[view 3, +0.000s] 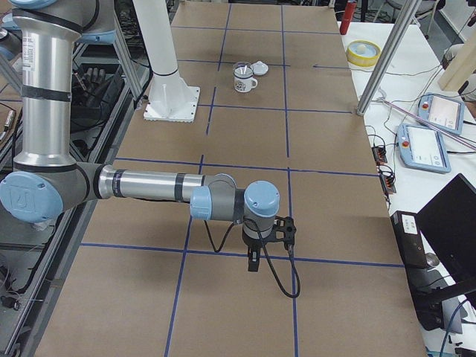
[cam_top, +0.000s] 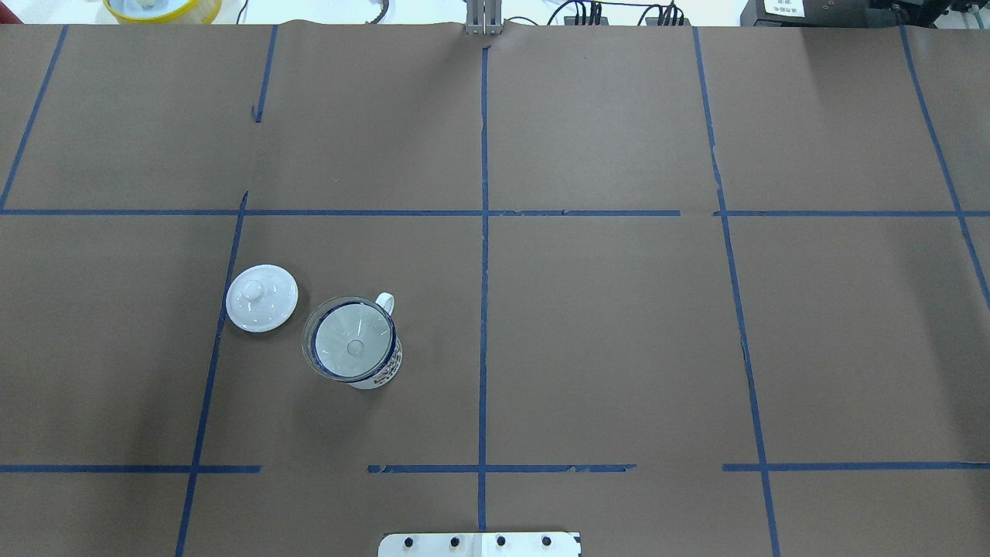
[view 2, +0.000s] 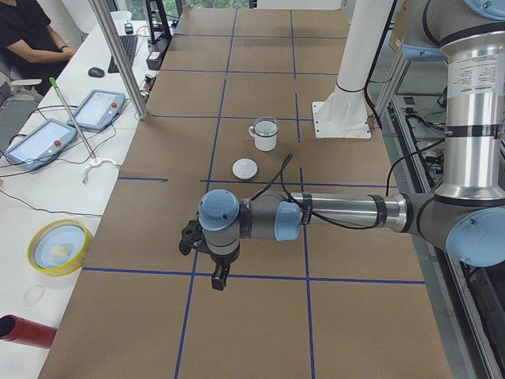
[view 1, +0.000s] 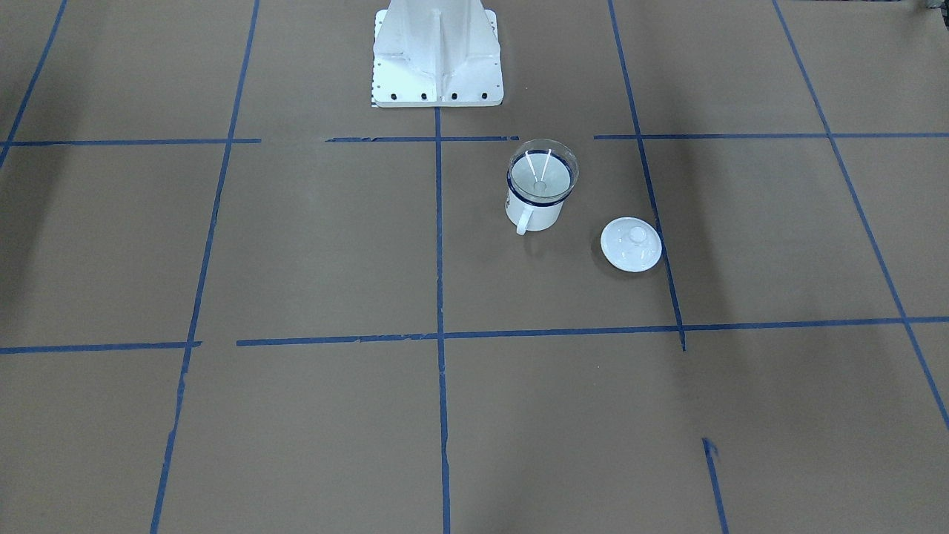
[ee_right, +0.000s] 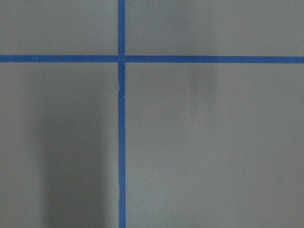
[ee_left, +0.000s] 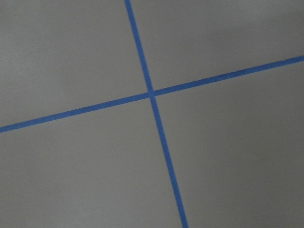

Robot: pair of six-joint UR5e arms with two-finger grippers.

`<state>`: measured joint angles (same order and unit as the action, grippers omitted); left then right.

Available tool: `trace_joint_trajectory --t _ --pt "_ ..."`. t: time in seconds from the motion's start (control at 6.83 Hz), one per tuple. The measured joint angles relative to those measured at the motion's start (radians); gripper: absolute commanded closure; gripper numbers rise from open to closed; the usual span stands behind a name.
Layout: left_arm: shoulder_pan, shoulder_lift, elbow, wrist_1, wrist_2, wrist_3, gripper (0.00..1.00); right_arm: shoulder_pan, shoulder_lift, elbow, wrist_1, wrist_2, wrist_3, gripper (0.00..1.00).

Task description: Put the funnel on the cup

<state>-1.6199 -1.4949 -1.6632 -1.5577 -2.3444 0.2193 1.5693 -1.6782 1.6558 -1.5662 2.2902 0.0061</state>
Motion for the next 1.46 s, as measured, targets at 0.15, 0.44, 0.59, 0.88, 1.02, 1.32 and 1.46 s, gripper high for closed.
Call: trace_joint_trajectory --t 0.15,0.44,0.59,0.88,1.02,1.32,1.46 --pt "-0.006 0.001 0.004 0.002 0.000 0.000 0.00 0.000 0.000 0.000 0.000 0.000 0.000 0.00" --pt "-0.008 0.002 0.004 0.005 0.000 -0.001 0.00 0.000 0.000 0.001 0.000 0.000 0.000 0.00" --pt "-0.009 0.001 0.004 0.005 0.000 -0.003 0.00 0.000 0.000 0.001 0.000 0.000 0.000 0.00" --pt "-0.009 0.000 0.004 0.005 -0.001 -0.037 0.00 0.000 0.000 0.001 0.000 0.000 0.000 0.00" --pt "-0.009 0.000 0.004 0.004 -0.001 -0.076 0.00 0.000 0.000 0.001 0.000 0.000 0.000 0.00" --pt "-0.008 0.000 -0.001 0.003 -0.002 -0.101 0.00 0.000 0.000 0.001 0.000 0.000 0.000 0.00" --pt "-0.010 0.000 -0.007 0.002 -0.002 -0.103 0.00 0.000 0.000 0.001 0.000 0.000 0.000 0.00"
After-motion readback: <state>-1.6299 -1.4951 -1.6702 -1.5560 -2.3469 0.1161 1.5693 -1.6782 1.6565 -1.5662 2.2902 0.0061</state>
